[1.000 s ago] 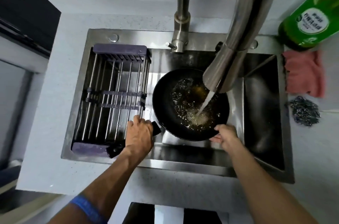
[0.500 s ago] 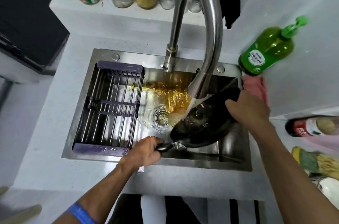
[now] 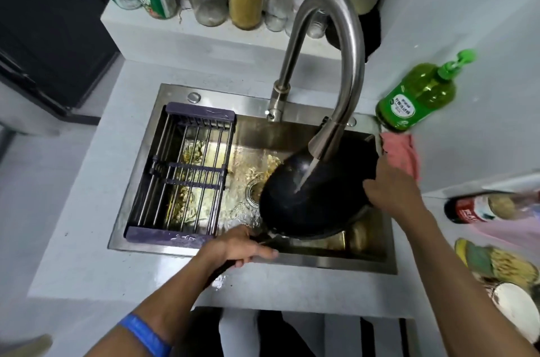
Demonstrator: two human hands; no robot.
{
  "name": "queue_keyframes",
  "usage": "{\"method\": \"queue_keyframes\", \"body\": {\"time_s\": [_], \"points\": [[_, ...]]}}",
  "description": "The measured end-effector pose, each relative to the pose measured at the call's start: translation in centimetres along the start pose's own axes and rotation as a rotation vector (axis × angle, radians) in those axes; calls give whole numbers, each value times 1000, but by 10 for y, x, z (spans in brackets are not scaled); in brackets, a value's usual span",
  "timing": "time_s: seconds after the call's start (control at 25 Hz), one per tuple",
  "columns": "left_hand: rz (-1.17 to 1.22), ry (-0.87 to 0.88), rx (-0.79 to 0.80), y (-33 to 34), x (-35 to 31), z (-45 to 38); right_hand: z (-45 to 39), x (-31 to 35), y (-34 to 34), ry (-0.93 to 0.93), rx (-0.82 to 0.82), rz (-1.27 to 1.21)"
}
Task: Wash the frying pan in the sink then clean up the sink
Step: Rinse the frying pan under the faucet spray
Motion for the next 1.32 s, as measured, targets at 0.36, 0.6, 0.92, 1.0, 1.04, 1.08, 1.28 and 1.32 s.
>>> {"method": "queue_keyframes", "body": {"time_s": [0.36, 0.6, 0.92, 1.0, 1.04, 1.08, 1.28, 1.32], "points": [[-488, -22, -584, -29, 4, 39, 27, 40, 131, -472, 354, -61], [-668, -47, -713, -38, 2, 61, -12, 43, 188, -231, 306, 55], [-658, -64, -709, -43, 7, 63, -10, 41, 120, -135, 103, -623], [-660, -72, -679, -41, 9, 57, 8, 44, 57, -206, -130, -995], [-666, -72, -664, -40, 9, 56, 16, 48, 26, -301, -199, -1049], [-677, -66, -655, -39, 7, 55, 23, 57, -2, -404, -233, -1008], [-727, -24, -679, -37, -5, 56, 13, 108, -46, -485, -279, -384], [-718, -21, -678, -38, -5, 55, 11, 110, -44, -468, -229, -365]]}}
Point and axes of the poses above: each hand's wrist, its own z-axis away from the middle knuckle, its own y-axis out of the palm, x = y × z, the point moved 6 cm from there along -z, towards the middle knuckle, and after that the axes turned 6 degrees about -z, right-handed, at the moved point
